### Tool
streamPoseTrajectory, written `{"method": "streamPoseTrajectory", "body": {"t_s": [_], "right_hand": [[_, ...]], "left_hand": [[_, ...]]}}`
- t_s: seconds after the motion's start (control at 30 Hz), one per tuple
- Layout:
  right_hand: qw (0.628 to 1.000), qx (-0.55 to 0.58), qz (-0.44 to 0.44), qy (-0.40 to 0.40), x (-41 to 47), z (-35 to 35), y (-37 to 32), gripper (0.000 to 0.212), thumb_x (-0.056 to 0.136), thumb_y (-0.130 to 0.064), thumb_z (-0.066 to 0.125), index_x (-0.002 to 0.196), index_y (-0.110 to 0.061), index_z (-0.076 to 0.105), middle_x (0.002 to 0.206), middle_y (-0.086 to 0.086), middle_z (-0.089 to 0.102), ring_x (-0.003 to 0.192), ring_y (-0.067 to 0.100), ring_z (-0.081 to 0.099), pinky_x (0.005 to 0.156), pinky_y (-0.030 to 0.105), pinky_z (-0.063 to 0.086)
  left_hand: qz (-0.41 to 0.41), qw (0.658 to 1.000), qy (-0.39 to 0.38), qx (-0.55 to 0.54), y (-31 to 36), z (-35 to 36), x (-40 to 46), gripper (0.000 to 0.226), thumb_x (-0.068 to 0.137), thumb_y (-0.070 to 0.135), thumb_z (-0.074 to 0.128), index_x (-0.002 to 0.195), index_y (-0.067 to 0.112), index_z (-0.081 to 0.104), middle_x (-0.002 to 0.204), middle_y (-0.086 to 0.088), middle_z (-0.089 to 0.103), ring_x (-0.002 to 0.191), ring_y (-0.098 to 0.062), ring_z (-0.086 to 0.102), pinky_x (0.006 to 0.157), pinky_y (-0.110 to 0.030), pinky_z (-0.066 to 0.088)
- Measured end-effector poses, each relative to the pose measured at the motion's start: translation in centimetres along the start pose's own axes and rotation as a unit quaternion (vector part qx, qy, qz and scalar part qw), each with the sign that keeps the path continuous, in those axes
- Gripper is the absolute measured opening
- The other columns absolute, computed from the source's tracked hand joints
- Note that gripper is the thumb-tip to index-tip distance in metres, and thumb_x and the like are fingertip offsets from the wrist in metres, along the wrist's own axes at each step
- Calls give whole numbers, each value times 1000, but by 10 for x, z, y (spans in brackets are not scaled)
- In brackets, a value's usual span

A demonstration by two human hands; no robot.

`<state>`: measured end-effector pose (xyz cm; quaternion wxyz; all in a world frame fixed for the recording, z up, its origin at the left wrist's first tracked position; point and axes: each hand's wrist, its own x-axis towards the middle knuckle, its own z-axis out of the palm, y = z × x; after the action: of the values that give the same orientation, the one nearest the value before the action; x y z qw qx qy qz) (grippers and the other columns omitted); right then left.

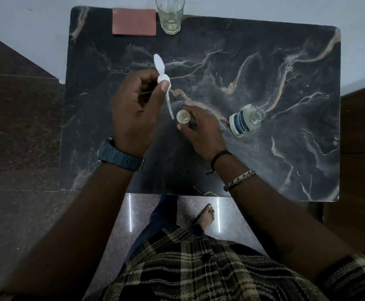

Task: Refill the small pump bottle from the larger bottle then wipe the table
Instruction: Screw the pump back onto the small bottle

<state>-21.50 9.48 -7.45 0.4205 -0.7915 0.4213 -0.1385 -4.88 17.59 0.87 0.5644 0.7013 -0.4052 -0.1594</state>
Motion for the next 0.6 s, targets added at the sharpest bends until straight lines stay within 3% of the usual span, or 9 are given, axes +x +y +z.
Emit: {"method": "streamPoseTrajectory", "body": {"t_s": [0.17, 0.47, 0.6], "right_hand": [[1000, 2, -4, -1, -1, 0, 1, 36, 92, -17, 80, 125, -10, 69, 118, 2, 74, 107, 17, 65, 94, 28, 50], [1000, 7, -4, -1, 0, 2, 2, 34, 93, -19, 80, 125, -11, 69, 117, 2, 74, 107, 18, 66, 94, 35, 53], [1000, 11, -3, 3, 1, 3, 2, 32, 92, -18, 80, 122, -13, 69, 114, 0, 74, 103, 17, 66, 90, 36, 55]], "left_hand": [[13, 1000, -1, -1, 6, 12, -6, 20, 106, 20, 68, 114, 2, 71, 109, -9, 75, 100, -17, 75, 86, -29, 59], [0, 1000, -3, 2, -8, 27, -8, 19, 106, 18, 68, 115, 1, 71, 108, -9, 74, 100, -16, 73, 86, -25, 58], [7, 1000, -18, 25, -17, 32, -14, 16, 106, 17, 68, 114, 4, 70, 109, -9, 73, 100, -6, 71, 86, -21, 56]]}}
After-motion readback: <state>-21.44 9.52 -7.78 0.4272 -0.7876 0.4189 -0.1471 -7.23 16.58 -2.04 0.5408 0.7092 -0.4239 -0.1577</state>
